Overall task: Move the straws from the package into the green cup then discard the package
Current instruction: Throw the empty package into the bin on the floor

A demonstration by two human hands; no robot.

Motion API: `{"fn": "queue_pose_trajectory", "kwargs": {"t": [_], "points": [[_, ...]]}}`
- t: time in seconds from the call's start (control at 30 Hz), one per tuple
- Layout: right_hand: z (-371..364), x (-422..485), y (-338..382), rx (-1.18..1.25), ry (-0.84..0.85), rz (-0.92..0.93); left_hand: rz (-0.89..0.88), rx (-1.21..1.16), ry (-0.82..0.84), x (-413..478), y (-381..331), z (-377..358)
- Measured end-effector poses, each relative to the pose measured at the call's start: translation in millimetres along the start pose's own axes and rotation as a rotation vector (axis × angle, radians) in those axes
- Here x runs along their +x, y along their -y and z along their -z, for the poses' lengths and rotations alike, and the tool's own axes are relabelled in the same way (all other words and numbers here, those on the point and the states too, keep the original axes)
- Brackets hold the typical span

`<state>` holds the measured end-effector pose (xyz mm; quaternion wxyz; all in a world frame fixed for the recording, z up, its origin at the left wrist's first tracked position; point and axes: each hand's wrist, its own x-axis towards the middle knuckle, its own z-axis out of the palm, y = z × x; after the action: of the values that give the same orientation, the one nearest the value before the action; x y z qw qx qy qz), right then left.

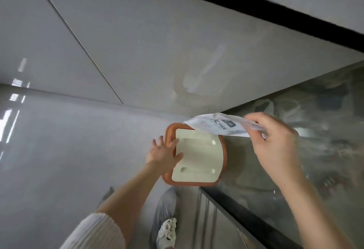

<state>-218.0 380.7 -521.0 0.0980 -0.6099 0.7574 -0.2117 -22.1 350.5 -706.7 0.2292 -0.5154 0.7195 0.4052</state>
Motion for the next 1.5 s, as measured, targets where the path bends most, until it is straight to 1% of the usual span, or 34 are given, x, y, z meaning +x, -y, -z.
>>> {"fn": "queue_pose_trajectory", "kwargs": {"t": [0.13,0.27,0.5,0.6,0.67,0.77,0.83,0.9,0.97,1.07,1.13,1.17,1.2,1.27,1.37,1.4,1.43,1.5], "points": [[-3.6,5.2,-10.5,0.035,0.041,0.011,0.013,-0.128,0.090,16.2,-4.9,-22.6],[-5.7,14.0,-9.3,0.130,0.175,-0.050,0.047,-0.324,0.109,18.6,-8.3,-33.6],[-1.8,14.9,-5.8,0.196,0.422,-0.094,-0.028,-0.403,0.033,11.8,3.3,-42.2],[5.3,6.3,-4.8,0.226,0.555,-0.118,-0.051,-0.445,-0.076,5.9,8.0,-44.8],[9.1,3.2,-5.4,0.260,0.654,-0.182,-0.066,-0.460,-0.137,1.9,10.8,-45.9],[13.3,3.4,-6.3,0.285,0.801,-0.277,-0.100,-0.467,-0.168,-2.0,11.9,-48.2],[13.4,5.8,-6.0,0.297,0.855,-0.307,-0.112,-0.479,-0.163,-3.6,12.1,-50.4],[5.6,9.2,-6.1,0.324,0.870,-0.328,-0.113,-0.492,-0.147,-5.5,13.1,-53.7],[-13.0,12.0,-7.8,0.361,0.923,-0.376,-0.123,-0.491,-0.123,-9.2,14.8,-57.5],[-57.4,12.2,-21.0,0.415,1.064,-0.554,-0.151,-0.483,-0.081,-21.8,18.2,-66.2],[-90.3,5.5,-35.5,0.375,1.118,-0.682,-0.170,-0.460,-0.068,-31.5,21.0,-75.6],[-106.1,-0.3,-42.4,0.330,1.102,-0.723,-0.176,-0.443,-0.068,-35.3,22.3,-80.4],[-121.6,-7.6,-48.8,0.257,1.061,-0.725,-0.179,-0.431,-0.072,-38.2,23.6,-84.8],[-150.7,-24.1,-59.9,0.047,0.973,-0.622,-0.187,-0.431,-0.090,-41.5,24.8,-91.1],[-179.7,-48.0,-66.2,-0.383,0.855,-0.341,-0.213,-0.438,-0.121,-39.5,25.6,-94.7],[-186.8,-54.8,-68.4,-0.460,0.825,-0.260,-0.216,-0.437,-0.128,-38.0,25.7,-95.3],[-192.9,-60.2,-70.1,-0.480,0.822,-0.217,-0.216,-0.438,-0.132,-36.3,26.0,-95.6],[-203.9,-68.4,-70.2,-0.433,0.814,-0.195,-0.218,-0.440,-0.130,-34.3,26.8,-97.1]]}}
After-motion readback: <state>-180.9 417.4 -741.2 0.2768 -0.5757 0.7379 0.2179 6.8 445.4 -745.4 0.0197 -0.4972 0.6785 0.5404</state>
